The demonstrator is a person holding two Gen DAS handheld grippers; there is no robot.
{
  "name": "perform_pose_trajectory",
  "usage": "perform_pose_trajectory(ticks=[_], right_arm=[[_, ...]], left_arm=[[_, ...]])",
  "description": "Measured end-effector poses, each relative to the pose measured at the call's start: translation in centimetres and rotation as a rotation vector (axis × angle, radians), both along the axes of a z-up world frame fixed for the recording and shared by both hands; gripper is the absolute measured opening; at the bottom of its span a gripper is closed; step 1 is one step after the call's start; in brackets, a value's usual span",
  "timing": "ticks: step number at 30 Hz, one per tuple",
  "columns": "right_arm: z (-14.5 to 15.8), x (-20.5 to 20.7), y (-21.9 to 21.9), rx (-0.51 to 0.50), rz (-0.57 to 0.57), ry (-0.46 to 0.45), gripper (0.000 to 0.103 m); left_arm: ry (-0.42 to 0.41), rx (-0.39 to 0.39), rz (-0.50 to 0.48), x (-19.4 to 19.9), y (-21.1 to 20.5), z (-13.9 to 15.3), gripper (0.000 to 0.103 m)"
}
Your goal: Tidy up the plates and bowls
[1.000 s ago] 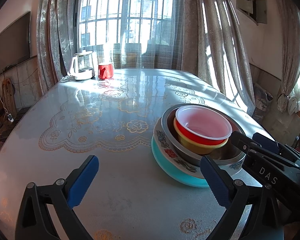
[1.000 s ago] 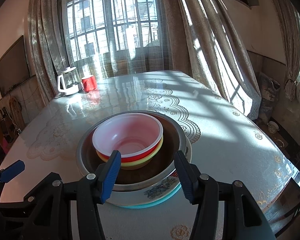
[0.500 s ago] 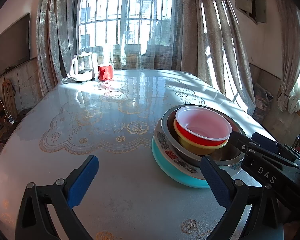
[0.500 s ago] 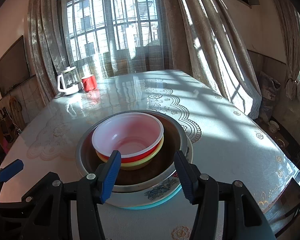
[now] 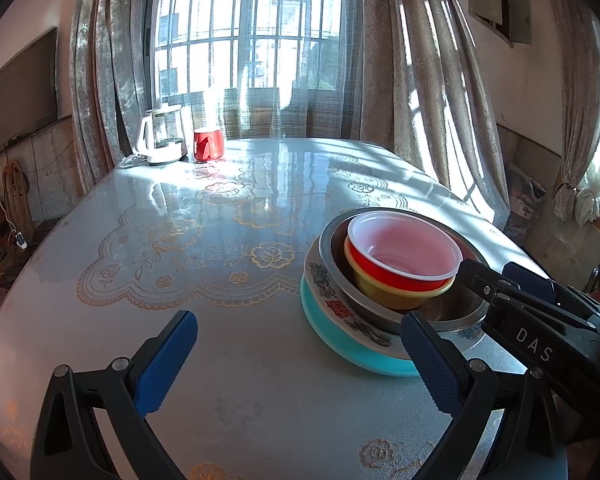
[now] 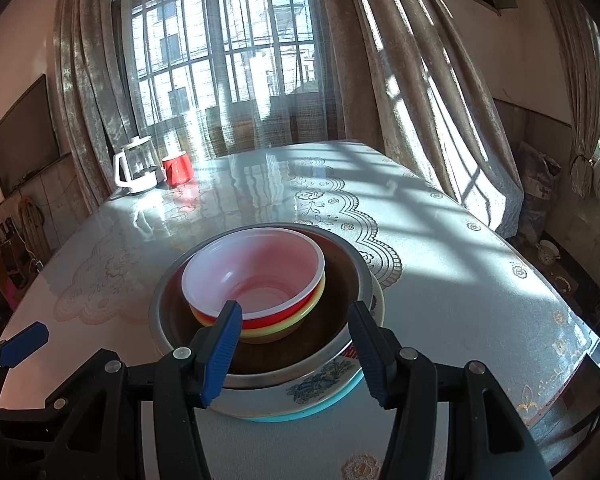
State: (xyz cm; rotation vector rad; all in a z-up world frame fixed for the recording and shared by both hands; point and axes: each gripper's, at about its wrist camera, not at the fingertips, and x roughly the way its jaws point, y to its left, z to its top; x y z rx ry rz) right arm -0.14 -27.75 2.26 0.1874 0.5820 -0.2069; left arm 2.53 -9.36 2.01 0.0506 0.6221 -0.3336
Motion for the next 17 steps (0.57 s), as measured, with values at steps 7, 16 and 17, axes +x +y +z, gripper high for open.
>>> perform_pose_trajectory(ticks=[7, 16, 17], right_arm=[[-0.11, 0.06, -0.13, 0.003, -0.003, 0.0, 0.056], [-0.27, 0.1, -0.32, 0.009, -0.003, -0.004, 0.056], [-0.2, 0.06, -0.45, 0.011, -0.004, -0.011, 0.056]], left_arm=[[0.001, 0.002, -0.004, 0.08, -0.06, -0.03, 0.102], [-0.036, 0.0, -0.006, -0.02, -0.22, 0.08, 0.102], [-0.03, -0.001, -0.008, 0.05, -0.19, 0.01, 0.102]])
